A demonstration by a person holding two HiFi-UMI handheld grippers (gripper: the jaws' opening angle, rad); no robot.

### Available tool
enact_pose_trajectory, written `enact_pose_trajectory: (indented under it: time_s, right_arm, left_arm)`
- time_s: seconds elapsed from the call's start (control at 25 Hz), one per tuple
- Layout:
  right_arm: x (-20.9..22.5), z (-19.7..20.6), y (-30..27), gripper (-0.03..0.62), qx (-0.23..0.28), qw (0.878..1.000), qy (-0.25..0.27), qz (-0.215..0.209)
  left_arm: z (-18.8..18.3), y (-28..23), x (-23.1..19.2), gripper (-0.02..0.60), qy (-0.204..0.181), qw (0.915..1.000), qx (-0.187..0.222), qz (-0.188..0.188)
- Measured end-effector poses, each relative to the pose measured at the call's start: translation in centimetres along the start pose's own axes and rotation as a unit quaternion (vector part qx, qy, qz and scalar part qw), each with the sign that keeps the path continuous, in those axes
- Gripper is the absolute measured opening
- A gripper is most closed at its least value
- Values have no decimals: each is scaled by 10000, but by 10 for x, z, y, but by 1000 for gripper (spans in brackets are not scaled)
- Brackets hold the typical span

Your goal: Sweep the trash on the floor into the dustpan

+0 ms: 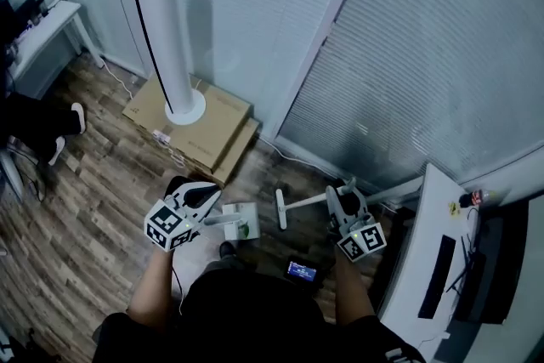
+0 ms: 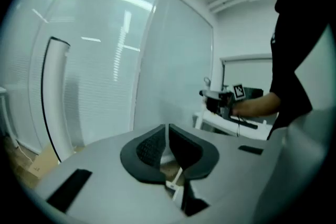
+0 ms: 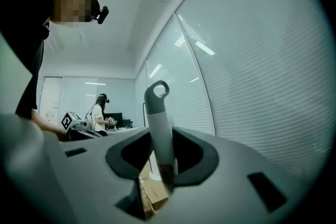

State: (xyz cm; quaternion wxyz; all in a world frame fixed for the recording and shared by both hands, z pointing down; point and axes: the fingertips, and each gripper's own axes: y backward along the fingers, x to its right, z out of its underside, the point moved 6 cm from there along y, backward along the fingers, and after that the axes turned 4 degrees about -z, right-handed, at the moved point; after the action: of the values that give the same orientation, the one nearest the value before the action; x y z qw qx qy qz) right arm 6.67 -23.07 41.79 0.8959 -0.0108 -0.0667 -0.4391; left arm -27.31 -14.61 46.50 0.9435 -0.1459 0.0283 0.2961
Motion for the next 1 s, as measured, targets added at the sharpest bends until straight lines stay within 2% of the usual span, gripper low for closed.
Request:
enact_pose_trajectory:
  time_s: [0.12, 0.24, 0.36, 0.48, 0.6, 0.72, 0.88, 1.0]
  right_arm:
    - [-2, -22, 14, 106, 144, 9999, 77, 9]
    - [-12, -43, 35, 104, 209, 9995, 226, -107]
    - [-23, -60, 56, 101, 326, 9987, 331, -192]
    - [-30, -66, 82, 100, 327, 9988, 243, -280]
    - [-40, -61, 108, 98, 346, 9985, 109, -409]
    - [-52, -50, 131, 98, 341, 9983, -44, -479]
    - [-74, -33, 159, 97, 313, 9979, -105, -565]
    - [-91, -22, 179, 95, 336, 9974, -145, -623]
  left_arm:
    - [-30, 27, 2, -5, 424, 9922, 1036, -556]
    - [-45, 55, 11, -5, 977, 9708, 1830, -1204]
    - [-53, 81, 34, -5, 876, 9530, 2290, -1782]
    - [-51, 103, 71, -5, 482, 9418, 2442, -2258]
    - [-39, 115, 107, -5, 151, 9386, 2433, -2442]
    - [-30, 122, 136, -5, 174, 9395, 2387, -2450]
    - [-17, 139, 173, -5, 142, 9347, 2352, -2662]
    - [-3, 151, 195, -5, 216, 9361, 2235, -2709]
